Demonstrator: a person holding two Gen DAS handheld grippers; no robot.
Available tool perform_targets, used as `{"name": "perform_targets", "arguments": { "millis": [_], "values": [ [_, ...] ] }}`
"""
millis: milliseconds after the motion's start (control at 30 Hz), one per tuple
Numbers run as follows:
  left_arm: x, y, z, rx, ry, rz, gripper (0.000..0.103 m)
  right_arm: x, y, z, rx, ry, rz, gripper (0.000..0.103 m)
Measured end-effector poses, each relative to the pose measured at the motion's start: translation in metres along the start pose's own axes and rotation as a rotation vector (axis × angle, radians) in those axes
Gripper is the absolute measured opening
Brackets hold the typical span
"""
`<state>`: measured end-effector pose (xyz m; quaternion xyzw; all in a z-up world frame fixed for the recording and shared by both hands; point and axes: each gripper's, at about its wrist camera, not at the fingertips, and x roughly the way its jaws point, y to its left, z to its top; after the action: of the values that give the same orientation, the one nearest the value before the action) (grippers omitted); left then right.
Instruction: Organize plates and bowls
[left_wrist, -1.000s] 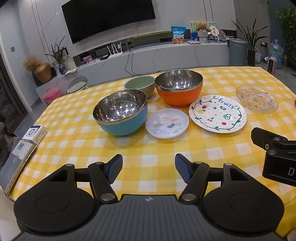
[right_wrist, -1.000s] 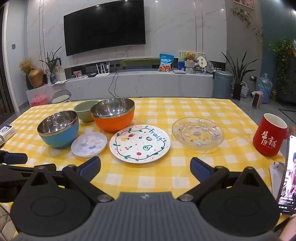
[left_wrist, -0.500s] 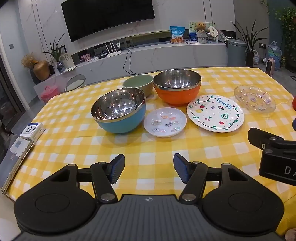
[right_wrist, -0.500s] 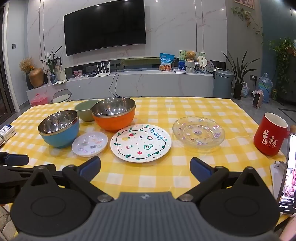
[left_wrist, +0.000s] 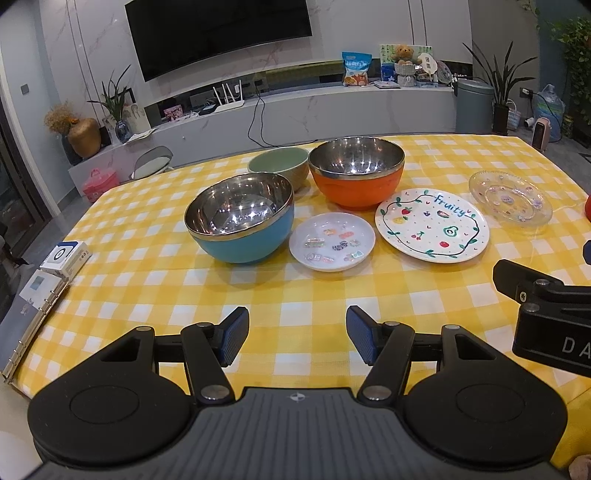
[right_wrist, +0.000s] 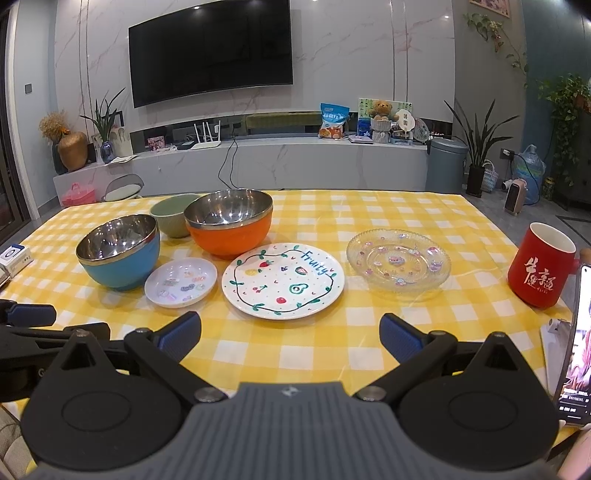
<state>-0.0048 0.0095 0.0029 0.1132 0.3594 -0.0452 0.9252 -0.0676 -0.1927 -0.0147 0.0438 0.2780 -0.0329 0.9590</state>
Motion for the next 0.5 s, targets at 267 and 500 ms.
{"name": "perform_targets", "arguments": {
  "millis": [267,500],
  "values": [
    [-0.0001,-0.0004,-0.0004,0.0,0.0,0.0,0.072,0.0018,0.001,-0.0004,-0.004,0.007,-0.004,0.101],
    [-0.0002,-0.0003,-0.0008,0.0,0.0,0.001,0.072,0.0018,0.0009,-0.0004,-0.004,0.007,-0.005,0.101]
  ]
}}
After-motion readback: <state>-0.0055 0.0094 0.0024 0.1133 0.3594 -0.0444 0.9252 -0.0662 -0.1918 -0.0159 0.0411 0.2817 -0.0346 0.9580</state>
